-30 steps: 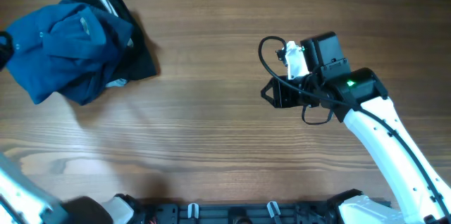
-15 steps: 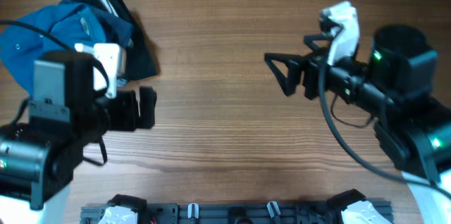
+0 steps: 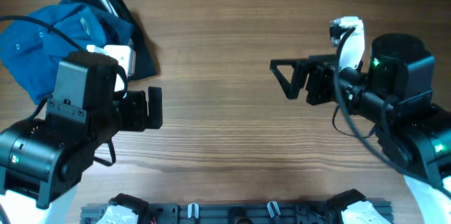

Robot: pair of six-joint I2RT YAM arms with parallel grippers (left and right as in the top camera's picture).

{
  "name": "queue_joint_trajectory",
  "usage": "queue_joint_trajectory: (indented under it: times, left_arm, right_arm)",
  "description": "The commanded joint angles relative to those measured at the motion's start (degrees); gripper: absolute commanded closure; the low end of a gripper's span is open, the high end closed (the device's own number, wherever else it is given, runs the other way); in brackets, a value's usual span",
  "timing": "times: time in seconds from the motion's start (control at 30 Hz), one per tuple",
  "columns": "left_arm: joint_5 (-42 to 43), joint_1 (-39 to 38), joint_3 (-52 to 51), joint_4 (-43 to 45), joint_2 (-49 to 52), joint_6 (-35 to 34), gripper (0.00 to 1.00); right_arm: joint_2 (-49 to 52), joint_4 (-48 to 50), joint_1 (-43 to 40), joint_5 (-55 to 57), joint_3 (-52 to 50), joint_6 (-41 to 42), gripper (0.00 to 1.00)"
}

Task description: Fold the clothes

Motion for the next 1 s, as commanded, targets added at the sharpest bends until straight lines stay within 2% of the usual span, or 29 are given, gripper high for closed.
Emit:
queue_joint_trajectory:
  times: [0.0,0.13,0.27,0.37,0.43,0.57,0.73,0.97]
  left_arm:
    - [-1.3,-0.3,0.5,0.2,0.0,-0.9,0.00]
    - [-1.3,-0.3,0.5,0.2,0.0,-0.9,0.00]
    - [-1.3,-0.3,0.5,0.2,0.0,-0.9,0.00]
    - [-1.3,-0.3,0.5,0.2,0.0,-0.9,0.00]
    - [-1.3,-0.3,0.5,0.1,0.0,-0.9,0.00]
    - [-1.3,-0.3,0.5,0.2,0.0,-0.9,0.00]
    - [-1.2,-0.3,0.5,0.1,0.0,-0.9,0.00]
    - [-1.2,-0.3,0.5,0.2,0.0,-0.9,0.00]
  right_arm:
    - [1.3,-1.4,-0.7,1.9,0.4,8.9,0.00]
    - [0.9,-1.6,-0.8,3.1,0.4,5.6,0.00]
    - [-0.7,-1.4,-0.8,8.3,0.0,6.1,0.00]
    - [-6.4,4.3,-0.8,23.6,-3.6,6.5,0.00]
    - [-11.3,11.5,-0.8,31.3,-9.3,4.6,0.00]
    - [-22.4,19.7,-3.3,37.2,-23.1,2.6,0.00]
    - [-36.6,23.7,-5.4,37.9,-38.6,3.9,0.00]
    - [-55.2,24.9,-8.5,37.9,-60.3,10.1,0.00]
